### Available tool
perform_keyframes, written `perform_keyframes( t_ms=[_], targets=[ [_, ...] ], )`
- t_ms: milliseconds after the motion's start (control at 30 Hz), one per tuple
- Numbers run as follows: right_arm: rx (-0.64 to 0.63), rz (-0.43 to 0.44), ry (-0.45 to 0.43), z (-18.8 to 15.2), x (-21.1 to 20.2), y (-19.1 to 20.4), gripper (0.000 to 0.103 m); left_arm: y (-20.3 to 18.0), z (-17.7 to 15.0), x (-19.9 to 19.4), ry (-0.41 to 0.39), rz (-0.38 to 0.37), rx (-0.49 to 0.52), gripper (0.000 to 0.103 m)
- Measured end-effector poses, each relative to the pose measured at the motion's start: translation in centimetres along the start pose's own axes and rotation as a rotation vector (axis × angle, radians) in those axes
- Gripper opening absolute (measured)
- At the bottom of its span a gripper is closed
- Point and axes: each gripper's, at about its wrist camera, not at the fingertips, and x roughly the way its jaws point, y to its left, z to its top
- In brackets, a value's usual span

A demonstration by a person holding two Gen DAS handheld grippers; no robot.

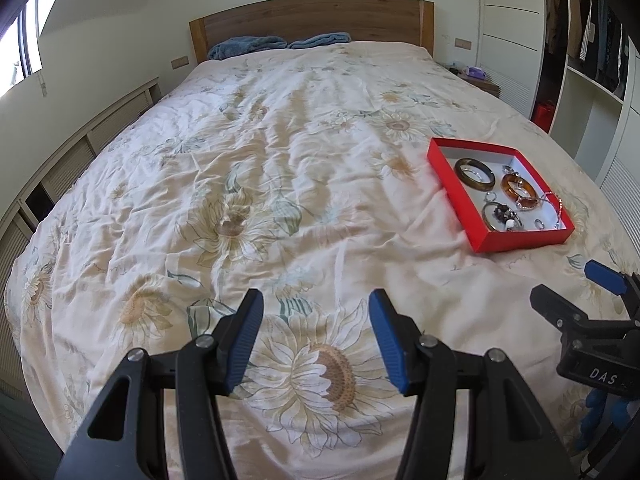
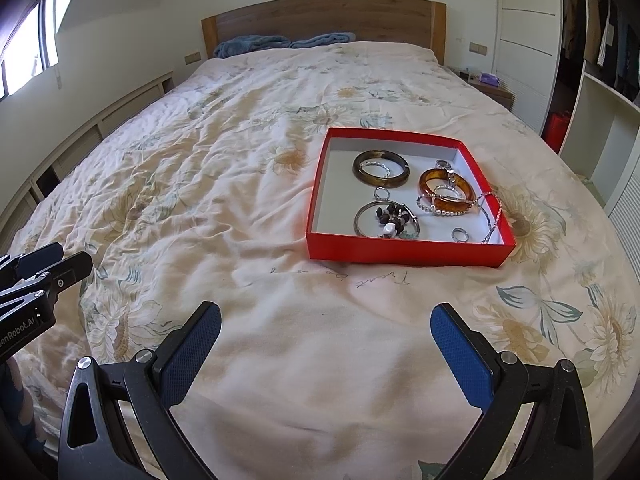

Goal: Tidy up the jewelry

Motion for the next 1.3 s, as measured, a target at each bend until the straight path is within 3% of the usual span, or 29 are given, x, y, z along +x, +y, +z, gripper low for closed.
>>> perform_keyframes(
  t_ms=[1300],
  targets=[
    [-0.012,-0.01,0.025,-0.22,0.6,-0.19,0.103,-0.24,-0.12,0.58,0.016,-0.005,0.013,0.053]
  ],
)
